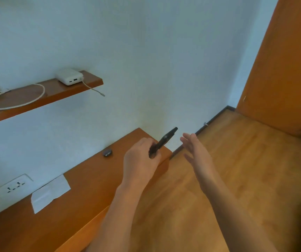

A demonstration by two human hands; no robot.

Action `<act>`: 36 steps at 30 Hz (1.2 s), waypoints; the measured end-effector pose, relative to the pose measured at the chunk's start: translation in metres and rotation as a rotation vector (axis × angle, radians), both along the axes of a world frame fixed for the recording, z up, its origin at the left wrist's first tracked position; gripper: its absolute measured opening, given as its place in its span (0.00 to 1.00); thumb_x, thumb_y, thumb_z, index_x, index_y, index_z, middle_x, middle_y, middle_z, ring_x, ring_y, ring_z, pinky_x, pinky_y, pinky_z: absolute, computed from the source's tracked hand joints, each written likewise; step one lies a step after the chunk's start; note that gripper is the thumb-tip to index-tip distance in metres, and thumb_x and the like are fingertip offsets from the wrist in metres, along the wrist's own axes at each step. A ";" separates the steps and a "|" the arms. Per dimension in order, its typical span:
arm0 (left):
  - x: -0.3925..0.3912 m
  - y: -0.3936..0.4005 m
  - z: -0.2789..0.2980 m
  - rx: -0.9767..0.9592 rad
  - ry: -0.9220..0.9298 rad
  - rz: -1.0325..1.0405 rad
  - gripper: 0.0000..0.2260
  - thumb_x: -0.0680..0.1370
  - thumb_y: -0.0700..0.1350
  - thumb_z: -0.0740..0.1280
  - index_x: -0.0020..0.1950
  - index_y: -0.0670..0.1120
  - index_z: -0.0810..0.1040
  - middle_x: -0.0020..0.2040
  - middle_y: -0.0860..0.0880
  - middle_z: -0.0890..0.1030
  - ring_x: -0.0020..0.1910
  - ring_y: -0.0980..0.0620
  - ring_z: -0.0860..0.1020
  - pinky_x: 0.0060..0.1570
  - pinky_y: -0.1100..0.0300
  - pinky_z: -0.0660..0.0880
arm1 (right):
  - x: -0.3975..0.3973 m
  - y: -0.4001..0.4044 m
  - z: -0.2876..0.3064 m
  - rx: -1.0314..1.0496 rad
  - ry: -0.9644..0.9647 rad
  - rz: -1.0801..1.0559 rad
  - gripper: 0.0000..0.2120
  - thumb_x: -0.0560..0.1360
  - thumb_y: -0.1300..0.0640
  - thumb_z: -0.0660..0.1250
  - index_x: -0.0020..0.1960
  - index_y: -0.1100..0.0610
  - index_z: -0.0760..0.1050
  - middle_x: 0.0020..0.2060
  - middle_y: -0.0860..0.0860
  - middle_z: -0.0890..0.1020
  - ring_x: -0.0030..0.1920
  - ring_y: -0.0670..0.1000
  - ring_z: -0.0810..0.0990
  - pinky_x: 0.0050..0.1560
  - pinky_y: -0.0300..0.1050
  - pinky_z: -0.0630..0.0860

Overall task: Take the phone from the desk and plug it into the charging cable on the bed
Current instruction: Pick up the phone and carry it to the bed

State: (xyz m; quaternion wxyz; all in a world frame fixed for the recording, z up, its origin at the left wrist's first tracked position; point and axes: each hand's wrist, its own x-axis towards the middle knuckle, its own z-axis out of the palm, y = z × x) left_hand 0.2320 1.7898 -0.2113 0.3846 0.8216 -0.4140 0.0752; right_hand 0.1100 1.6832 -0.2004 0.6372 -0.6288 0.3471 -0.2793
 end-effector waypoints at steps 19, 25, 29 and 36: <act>0.028 -0.147 -0.002 -0.128 0.137 -0.406 0.09 0.73 0.49 0.73 0.45 0.58 0.74 0.38 0.65 0.76 0.40 0.65 0.79 0.36 0.81 0.70 | -0.006 -0.097 0.006 -0.019 0.011 -0.351 0.34 0.72 0.27 0.49 0.72 0.42 0.64 0.67 0.37 0.72 0.66 0.42 0.70 0.68 0.46 0.64; 0.018 -0.193 -0.008 -0.134 0.230 -0.523 0.08 0.73 0.49 0.73 0.46 0.57 0.75 0.39 0.66 0.77 0.43 0.68 0.78 0.39 0.73 0.75 | -0.021 -0.122 -0.001 0.014 -0.023 -0.526 0.33 0.72 0.27 0.50 0.71 0.42 0.66 0.60 0.33 0.75 0.62 0.37 0.72 0.64 0.41 0.66; -0.007 -0.222 -0.015 -0.122 0.308 -0.581 0.06 0.73 0.49 0.73 0.47 0.55 0.78 0.41 0.62 0.81 0.45 0.65 0.79 0.40 0.61 0.82 | -0.049 -0.139 -0.001 0.037 -0.053 -0.640 0.33 0.71 0.27 0.50 0.70 0.42 0.68 0.66 0.39 0.74 0.65 0.41 0.71 0.68 0.47 0.66; -0.061 -0.279 -0.018 -0.056 0.290 -0.683 0.06 0.72 0.52 0.72 0.47 0.57 0.78 0.41 0.62 0.81 0.44 0.64 0.79 0.37 0.67 0.79 | -0.104 -0.178 -0.004 0.036 -0.072 -0.744 0.31 0.75 0.30 0.49 0.72 0.44 0.65 0.68 0.41 0.72 0.68 0.43 0.69 0.71 0.53 0.64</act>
